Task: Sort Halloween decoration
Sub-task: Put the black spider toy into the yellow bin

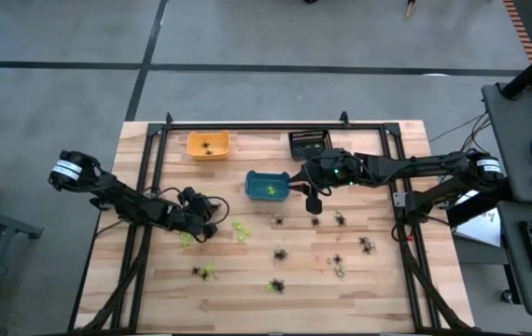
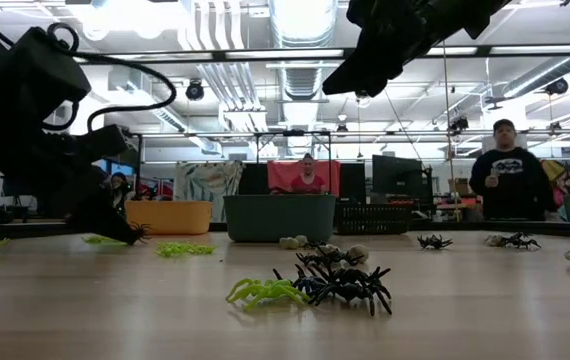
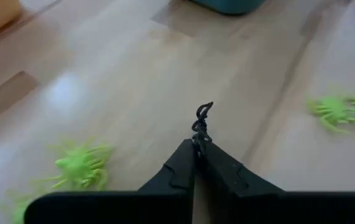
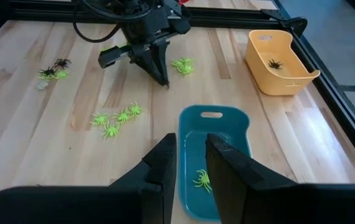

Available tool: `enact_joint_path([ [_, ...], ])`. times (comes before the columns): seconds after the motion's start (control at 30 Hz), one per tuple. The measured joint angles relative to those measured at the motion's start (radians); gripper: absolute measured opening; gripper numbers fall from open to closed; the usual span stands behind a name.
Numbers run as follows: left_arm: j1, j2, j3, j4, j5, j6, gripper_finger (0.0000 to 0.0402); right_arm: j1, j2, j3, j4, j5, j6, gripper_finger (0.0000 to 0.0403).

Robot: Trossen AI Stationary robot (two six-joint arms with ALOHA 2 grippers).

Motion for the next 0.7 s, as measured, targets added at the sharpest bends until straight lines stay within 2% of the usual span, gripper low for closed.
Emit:
enact_joint_path([
  [0.3,-0.001,-0.006,0.115,-0.094,-0.01,0.089,0.0001,0.0,0.0,0.0,0.0,0.0,0.0,0.007],
  [0.7,0.0,-0.03,0.383,-0.603,-0.06,0.1,0.0,0.0,0.004,-0.002,0.0,0.0,0.0,0.008],
])
